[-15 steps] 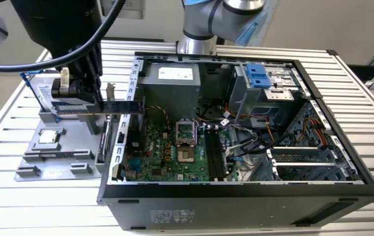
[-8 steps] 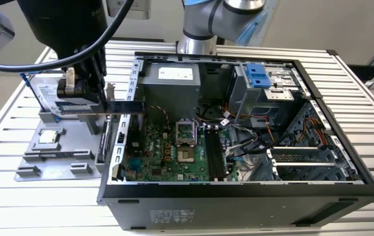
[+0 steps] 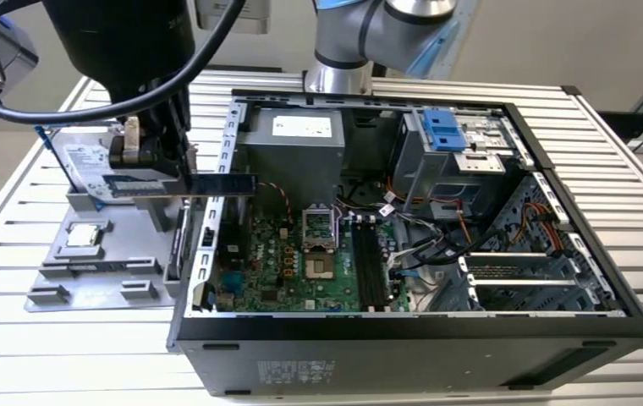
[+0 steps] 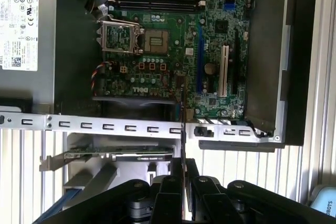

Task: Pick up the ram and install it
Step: 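Pick up the ram and move it above insertion slot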

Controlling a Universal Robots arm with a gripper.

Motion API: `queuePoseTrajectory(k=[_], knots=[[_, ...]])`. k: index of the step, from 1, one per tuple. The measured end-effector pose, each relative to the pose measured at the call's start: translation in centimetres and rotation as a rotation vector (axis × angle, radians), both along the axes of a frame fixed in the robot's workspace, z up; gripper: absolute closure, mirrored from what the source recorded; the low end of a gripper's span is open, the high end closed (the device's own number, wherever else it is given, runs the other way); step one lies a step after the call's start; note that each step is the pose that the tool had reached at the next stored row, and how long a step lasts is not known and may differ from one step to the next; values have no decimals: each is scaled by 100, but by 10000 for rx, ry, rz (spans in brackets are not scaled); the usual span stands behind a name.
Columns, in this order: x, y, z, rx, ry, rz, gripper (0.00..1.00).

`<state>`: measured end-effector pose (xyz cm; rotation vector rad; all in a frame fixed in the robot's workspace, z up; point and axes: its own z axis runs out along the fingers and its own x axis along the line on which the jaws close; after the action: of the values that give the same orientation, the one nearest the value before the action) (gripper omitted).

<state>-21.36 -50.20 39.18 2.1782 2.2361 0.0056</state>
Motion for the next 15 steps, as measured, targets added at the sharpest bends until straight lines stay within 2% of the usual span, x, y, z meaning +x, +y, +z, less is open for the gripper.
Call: queuePoseTrajectory(k=[15], knots=[[122,0,0,0,0,1,100]])
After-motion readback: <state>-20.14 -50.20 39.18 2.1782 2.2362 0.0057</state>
